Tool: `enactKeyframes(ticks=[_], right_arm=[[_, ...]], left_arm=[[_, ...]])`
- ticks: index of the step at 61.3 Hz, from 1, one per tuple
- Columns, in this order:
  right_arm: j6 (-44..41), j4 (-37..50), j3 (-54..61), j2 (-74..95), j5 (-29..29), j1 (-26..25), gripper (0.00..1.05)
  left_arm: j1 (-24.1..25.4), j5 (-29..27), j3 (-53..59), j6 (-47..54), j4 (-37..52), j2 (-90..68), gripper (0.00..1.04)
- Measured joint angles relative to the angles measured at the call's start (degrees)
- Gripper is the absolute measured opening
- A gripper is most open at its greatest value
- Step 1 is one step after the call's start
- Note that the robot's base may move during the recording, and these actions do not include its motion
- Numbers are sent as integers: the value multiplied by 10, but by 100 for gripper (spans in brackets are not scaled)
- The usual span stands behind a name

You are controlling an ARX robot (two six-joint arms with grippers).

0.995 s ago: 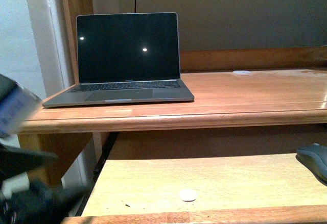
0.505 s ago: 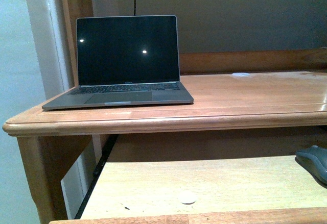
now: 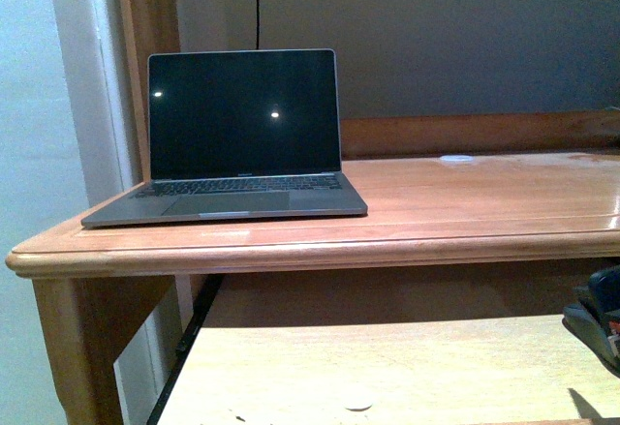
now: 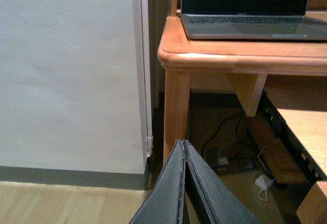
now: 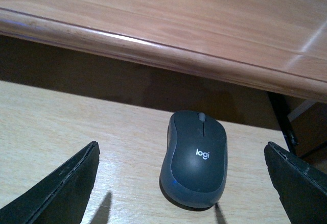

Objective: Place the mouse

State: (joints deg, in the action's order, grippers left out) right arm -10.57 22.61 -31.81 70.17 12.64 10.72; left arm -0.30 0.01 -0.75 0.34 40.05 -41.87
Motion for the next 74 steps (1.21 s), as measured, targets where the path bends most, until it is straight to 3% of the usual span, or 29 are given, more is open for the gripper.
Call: enactKeyframes(ticks=[14,32,55,74], right_arm=[[5,-34,-48,67,33,19,97],[33,-113,-115,143,62,7,97],[63,-134,-170,218,84,-20,97],[77,-157,-148,174,42,-37,57]], left_arm=[[0,0,3,0,-73,83,3],[0,0,4,0,-155,171,3],[0,0,4,0,-235,254,3],[0,0,4,0,-278,297,3]])
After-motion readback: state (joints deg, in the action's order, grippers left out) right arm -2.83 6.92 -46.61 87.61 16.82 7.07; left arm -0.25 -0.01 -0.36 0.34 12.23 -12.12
